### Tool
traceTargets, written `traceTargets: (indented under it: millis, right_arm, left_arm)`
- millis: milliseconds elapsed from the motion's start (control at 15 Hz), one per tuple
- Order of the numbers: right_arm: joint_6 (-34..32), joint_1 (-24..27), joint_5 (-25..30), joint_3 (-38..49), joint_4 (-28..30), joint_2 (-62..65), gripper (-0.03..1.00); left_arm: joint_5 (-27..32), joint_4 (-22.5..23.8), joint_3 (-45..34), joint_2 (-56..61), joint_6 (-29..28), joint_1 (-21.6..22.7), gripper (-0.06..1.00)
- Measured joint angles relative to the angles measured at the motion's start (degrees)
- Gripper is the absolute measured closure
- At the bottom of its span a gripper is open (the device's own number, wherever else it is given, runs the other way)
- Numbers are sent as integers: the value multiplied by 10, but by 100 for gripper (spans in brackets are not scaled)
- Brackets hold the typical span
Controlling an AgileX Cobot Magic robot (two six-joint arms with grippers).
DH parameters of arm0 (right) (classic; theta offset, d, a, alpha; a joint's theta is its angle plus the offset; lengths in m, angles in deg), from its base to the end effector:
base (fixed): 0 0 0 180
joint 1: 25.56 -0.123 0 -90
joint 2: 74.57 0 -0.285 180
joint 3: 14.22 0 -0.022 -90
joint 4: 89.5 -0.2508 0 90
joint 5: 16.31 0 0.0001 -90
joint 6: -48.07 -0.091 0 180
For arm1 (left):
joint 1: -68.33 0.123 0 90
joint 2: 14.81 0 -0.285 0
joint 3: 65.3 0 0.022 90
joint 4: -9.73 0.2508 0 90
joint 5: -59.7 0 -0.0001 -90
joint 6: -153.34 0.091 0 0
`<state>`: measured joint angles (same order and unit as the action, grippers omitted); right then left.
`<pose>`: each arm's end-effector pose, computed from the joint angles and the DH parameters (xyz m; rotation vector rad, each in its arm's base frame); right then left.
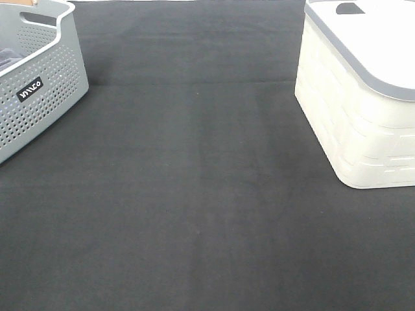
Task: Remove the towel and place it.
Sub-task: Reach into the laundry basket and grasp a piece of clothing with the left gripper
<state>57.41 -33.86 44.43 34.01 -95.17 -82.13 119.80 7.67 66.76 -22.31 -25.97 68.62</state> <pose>-0.0074 0.0069 0.2793 -0.3165 2.0067 0.1068 -0.0064 -0.0029 0.2813 0.0088 2.0162 -0.0319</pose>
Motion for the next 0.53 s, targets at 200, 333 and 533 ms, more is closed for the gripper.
traceTargets:
  millis: [200, 333, 533]
  right_arm:
    - [0, 0, 0, 0, 0, 0, 28]
    - [0, 0, 0, 0, 0, 0, 28]
    - [0, 0, 0, 0, 0, 0, 28]
  left_arm:
    - [0, 0, 0, 0, 0, 0, 19]
    - [0, -1, 0, 0, 0, 0, 19]
    - [0, -1, 0, 0, 0, 0, 19]
